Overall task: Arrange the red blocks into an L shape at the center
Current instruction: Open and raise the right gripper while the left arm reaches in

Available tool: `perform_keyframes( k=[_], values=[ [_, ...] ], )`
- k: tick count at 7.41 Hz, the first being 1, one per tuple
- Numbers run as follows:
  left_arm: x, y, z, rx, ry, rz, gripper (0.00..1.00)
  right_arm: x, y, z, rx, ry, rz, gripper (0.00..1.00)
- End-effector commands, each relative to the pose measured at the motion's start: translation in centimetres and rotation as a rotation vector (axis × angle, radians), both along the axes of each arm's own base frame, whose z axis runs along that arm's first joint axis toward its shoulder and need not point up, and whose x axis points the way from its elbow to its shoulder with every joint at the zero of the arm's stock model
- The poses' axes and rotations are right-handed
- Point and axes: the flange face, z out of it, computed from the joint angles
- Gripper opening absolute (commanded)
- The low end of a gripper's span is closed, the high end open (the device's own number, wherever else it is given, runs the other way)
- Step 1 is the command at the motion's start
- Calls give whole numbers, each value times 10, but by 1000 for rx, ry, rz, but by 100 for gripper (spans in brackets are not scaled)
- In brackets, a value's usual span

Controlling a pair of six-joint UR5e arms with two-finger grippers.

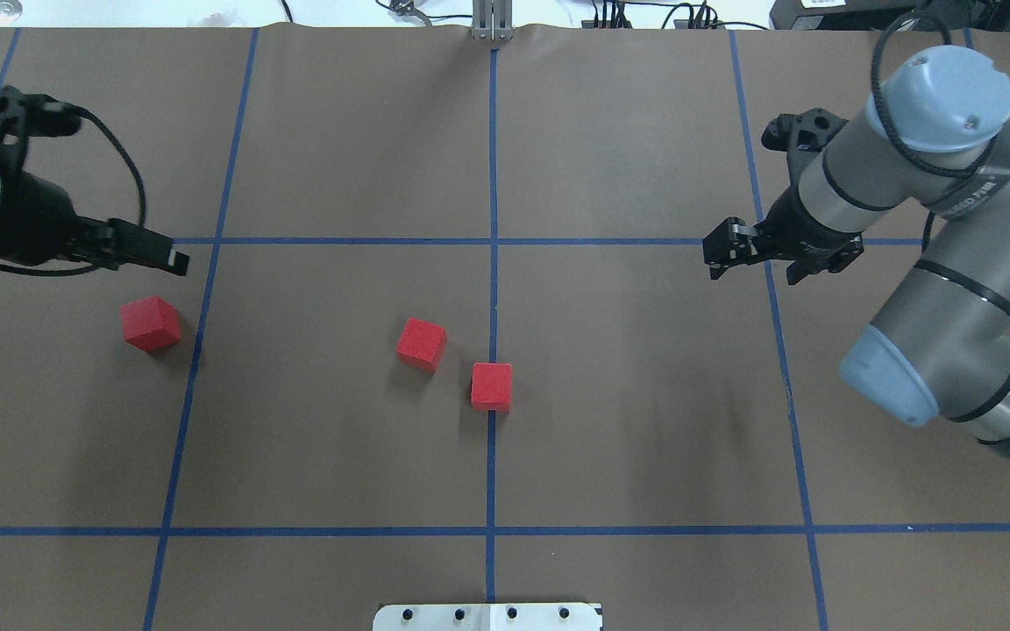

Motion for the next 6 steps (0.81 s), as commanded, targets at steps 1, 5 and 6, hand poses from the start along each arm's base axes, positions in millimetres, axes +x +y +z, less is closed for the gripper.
perform_keyframes(
  k=[1,5,6],
  values=[
    [108,21,-42,88,-111,142,99,29,-4,37,15,39,-25,99],
    [189,-11,-75,104,-160,169,99,29,-6,60,11,70,-44,99],
    [204,-9,-67,101,-175,197,97,28,-6,61,13,73,-47,99]
  ],
)
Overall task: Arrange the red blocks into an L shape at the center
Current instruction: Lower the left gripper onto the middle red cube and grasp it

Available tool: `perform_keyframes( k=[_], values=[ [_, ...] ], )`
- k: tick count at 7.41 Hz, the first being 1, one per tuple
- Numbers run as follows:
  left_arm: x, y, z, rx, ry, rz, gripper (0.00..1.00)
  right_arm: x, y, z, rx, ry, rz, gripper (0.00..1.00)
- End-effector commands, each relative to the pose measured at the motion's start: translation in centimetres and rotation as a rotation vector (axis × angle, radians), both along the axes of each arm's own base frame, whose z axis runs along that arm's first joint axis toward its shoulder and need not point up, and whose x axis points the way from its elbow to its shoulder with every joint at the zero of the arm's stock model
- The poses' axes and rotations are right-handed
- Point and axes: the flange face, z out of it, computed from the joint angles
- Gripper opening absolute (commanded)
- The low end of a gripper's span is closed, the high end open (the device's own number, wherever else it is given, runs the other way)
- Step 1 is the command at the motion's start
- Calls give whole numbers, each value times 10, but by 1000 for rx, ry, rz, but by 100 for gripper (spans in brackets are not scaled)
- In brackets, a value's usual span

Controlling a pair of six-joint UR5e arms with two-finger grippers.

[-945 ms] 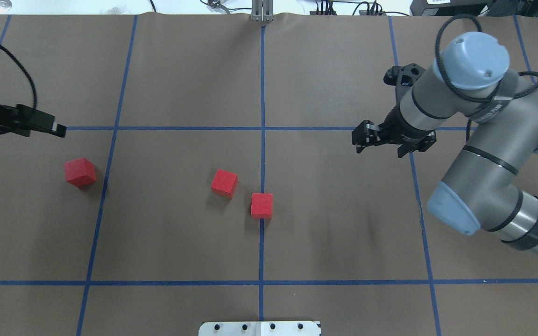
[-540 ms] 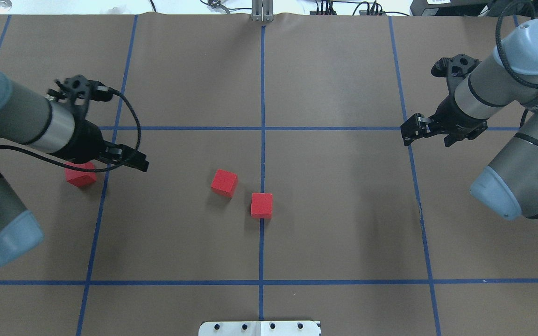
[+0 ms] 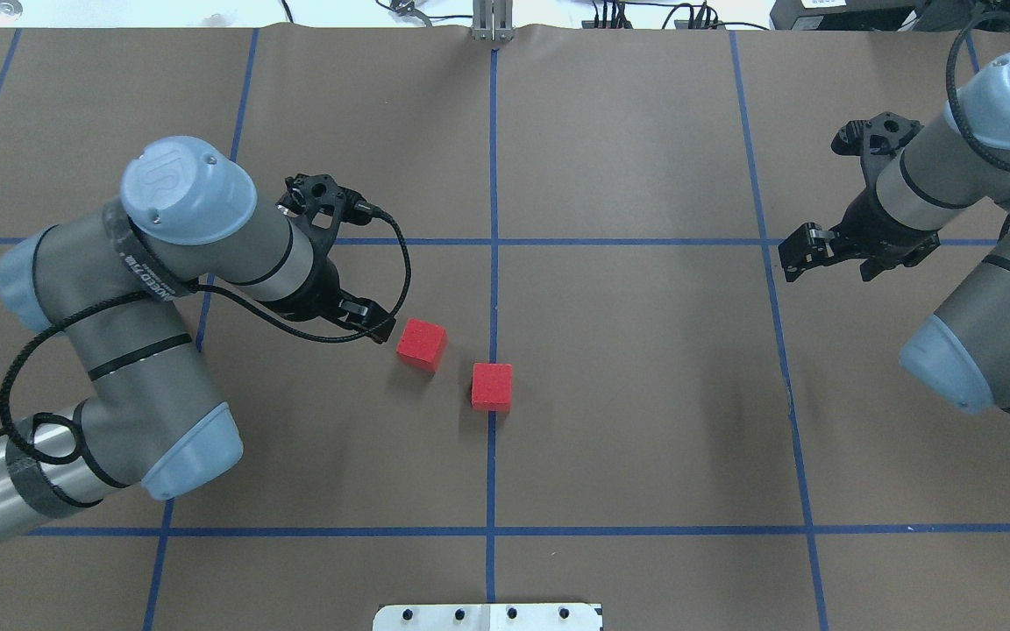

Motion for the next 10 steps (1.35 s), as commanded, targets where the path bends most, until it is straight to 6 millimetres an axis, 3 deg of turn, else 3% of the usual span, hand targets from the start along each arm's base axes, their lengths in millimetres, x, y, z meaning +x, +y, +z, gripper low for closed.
perform_keyframes(
  k=[1,2,3,4,5,10],
  values=[
    [41,-3,-7,-10,-22,31,99,-1,0,4,4,6,-8,99],
    [59,-14,-12,-30,-37,25,99,-1,0,5,1,8,-8,99],
    [64,-16,-19,-68,-40,2,100,-1,-1,4,4,6,-8,99],
    [80,-1,-19,-93,-45,8,100,-1,-1,4,4,6,-8,99],
    [87,-2,-25,-96,-45,11,100,-1,-1,4,4,6,-8,99],
    [101,-10,-8,-80,-94,-6,99,-1,-1,4,4,6,-8,99]
  ],
)
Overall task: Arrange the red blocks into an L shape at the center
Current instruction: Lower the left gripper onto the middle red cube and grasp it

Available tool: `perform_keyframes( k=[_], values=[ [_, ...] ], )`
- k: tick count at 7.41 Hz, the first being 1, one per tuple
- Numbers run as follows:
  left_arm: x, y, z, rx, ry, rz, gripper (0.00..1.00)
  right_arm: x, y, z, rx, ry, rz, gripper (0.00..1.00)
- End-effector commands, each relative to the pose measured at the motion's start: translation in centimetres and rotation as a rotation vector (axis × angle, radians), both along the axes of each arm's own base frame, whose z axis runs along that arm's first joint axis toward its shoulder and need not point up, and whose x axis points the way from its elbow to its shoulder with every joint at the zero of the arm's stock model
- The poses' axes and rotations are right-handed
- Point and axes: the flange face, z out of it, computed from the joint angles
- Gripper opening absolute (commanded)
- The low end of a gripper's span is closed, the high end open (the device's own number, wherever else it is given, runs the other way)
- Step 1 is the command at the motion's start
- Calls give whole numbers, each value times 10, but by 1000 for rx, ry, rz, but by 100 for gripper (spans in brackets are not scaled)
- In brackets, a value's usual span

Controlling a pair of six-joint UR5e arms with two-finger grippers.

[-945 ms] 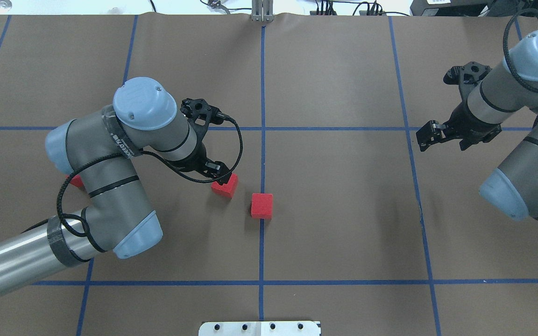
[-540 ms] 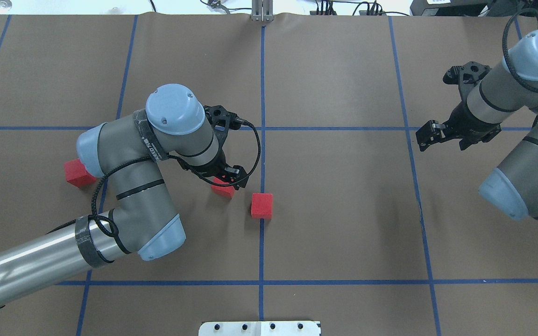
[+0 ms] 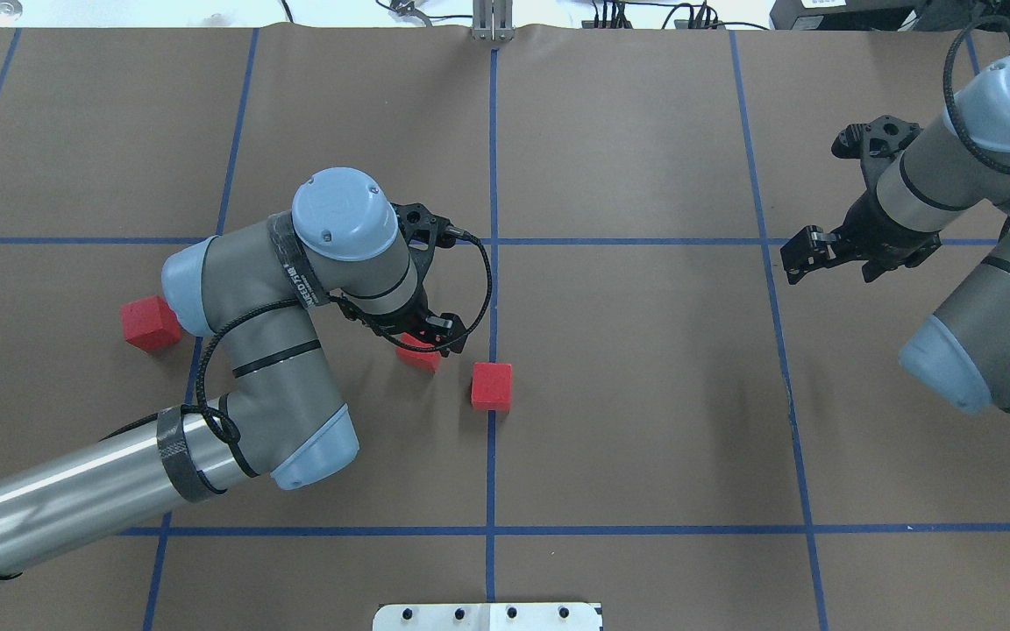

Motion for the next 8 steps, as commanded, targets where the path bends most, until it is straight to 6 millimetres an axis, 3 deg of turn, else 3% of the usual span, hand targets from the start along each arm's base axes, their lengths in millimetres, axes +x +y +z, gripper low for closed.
perform_keyframes(
  k=[1,2,4,5,6,7,8],
  values=[
    [5,-1,3,-1,-9,1,98,-1,0,0,-1,0,0,99],
    [7,1,3,-5,-7,1,90,-1,1,-1,0,-1,0,99],
    [12,8,3,-11,-7,8,52,0,0,-3,4,-4,1,99],
    [12,8,-2,-11,0,7,10,0,0,-5,7,-7,1,99],
    [9,8,-13,-4,16,8,0,0,0,-5,7,-7,1,99],
    [-8,1,-26,-3,25,-11,0,0,0,-5,7,-7,1,99],
    [-12,0,-36,-21,-7,-19,0,0,0,-5,7,-7,1,99]
  ],
)
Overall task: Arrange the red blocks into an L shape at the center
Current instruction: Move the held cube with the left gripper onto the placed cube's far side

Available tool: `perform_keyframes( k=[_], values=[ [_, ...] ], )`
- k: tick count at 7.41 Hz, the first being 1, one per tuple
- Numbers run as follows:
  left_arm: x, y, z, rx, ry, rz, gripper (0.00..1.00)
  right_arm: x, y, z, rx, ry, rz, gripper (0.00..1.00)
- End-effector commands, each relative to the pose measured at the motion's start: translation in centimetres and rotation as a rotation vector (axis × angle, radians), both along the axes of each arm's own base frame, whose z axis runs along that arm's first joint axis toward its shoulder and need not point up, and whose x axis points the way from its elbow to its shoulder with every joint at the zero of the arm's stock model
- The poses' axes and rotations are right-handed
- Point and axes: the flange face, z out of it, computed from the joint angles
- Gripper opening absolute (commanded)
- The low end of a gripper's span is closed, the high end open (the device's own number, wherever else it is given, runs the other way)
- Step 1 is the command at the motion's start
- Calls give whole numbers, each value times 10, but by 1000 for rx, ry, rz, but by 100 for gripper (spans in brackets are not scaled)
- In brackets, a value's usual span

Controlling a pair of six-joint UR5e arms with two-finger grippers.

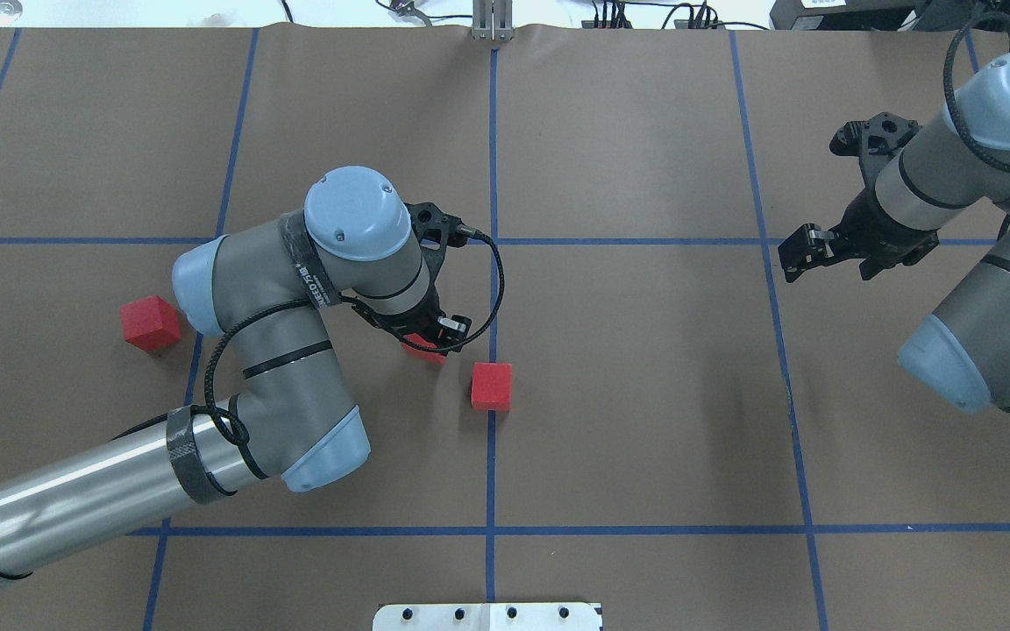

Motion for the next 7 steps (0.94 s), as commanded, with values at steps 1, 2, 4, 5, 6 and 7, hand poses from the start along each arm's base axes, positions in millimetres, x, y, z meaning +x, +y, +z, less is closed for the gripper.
perform_keyframes(
  k=[1,2,4,5,6,7],
  values=[
    [-8,-8,-25,-44,-11,-50,0,-1,0,-1,-3,-1,3,99],
    [12,-17,-41,-179,-15,-161,0,-1,0,-2,-3,-2,4,99],
    [52,-33,-69,-244,-45,-199,0,-2,0,-1,-5,-1,4,99],
    [58,-29,-69,-279,-46,-222,0,-2,0,-2,-7,-2,7,99],
    [66,-19,-66,-285,-55,-212,0,-2,0,-2,-7,-2,7,99],
    [69,-14,-66,-284,-57,-206,0,-2,0,-2,-7,-2,7,99]
  ],
)
